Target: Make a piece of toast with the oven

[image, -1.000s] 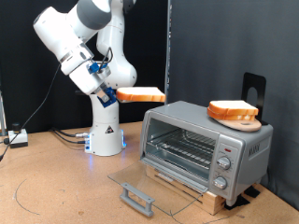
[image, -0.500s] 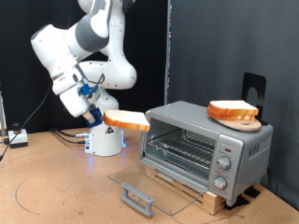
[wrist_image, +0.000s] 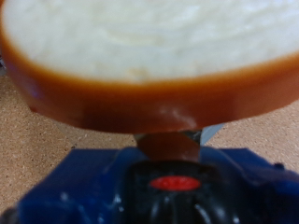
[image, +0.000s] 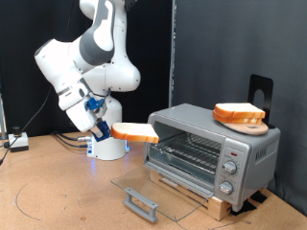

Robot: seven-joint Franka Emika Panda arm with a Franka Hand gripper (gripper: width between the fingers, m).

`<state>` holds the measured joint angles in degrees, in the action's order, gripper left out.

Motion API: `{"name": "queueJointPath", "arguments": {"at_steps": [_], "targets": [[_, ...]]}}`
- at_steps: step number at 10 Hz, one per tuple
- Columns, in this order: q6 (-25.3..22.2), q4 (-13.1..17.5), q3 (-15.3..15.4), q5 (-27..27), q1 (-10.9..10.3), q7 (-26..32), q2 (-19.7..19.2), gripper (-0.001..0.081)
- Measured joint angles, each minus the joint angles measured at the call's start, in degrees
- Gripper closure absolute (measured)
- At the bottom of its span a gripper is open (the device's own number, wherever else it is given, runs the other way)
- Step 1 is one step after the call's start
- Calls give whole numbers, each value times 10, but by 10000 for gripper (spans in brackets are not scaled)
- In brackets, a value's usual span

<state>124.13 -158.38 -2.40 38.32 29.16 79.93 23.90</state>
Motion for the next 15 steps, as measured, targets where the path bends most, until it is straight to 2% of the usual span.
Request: {"name": "queueJointPath", "arguments": {"at_steps": [5, 11, 15], "targets": [[52, -23, 59, 12, -17, -24, -6, 349], [110, -32, 131, 39, -73, -18, -8, 349], [118, -32, 185, 40, -104, -19, -7, 349]]}}
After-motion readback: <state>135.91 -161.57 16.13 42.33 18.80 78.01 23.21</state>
